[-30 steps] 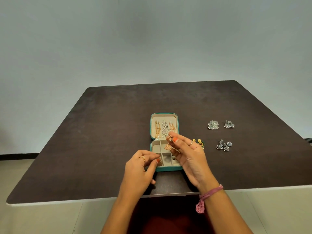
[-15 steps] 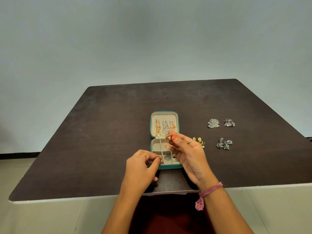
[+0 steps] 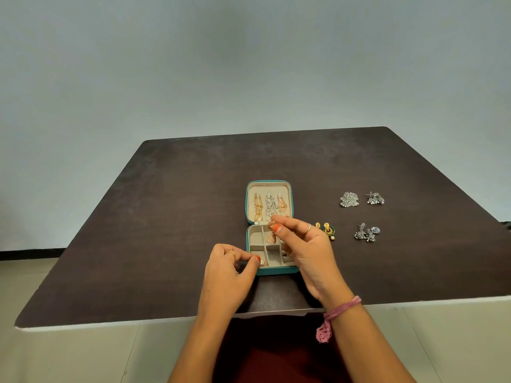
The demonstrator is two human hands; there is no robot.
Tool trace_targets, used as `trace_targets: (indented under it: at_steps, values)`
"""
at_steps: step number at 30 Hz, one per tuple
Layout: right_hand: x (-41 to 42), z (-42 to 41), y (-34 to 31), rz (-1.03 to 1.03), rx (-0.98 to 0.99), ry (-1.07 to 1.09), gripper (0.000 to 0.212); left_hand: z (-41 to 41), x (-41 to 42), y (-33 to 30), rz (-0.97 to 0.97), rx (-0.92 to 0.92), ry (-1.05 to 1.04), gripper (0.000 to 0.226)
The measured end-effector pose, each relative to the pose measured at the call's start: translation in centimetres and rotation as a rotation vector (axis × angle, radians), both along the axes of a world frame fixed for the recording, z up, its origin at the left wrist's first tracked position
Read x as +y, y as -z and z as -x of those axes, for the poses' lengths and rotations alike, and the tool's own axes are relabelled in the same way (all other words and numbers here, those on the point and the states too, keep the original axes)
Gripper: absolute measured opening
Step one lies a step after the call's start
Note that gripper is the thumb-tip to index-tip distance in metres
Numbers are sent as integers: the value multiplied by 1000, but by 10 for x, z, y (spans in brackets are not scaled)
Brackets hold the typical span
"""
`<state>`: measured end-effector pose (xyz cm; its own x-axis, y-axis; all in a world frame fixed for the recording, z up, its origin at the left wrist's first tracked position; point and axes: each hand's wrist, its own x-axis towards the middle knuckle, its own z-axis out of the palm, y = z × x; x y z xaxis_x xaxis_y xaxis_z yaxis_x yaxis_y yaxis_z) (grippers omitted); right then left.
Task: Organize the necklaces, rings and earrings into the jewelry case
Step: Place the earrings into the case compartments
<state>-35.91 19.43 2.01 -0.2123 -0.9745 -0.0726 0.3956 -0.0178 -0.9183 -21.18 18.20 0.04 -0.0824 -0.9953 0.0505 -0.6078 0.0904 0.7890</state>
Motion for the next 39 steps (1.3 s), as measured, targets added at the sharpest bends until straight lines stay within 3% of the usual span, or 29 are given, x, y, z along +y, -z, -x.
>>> trace_targets:
  at_steps: [4, 12, 20, 39]
  values:
    - [-1, -4, 1, -3, 145, -3, 21, -1, 0, 2, 7, 47, -1, 20]
    - [-7, -8, 3, -37, 371, -118, 20, -1, -1, 10, -13, 148, -23, 14]
    - [-10, -10, 8, -105, 645, -103, 16, -2, 0, 16, -24, 218, -60, 18]
    - [-9, -13, 9, -148, 765, -41, 16, -2, 4, 20, 54, 142, -7, 13]
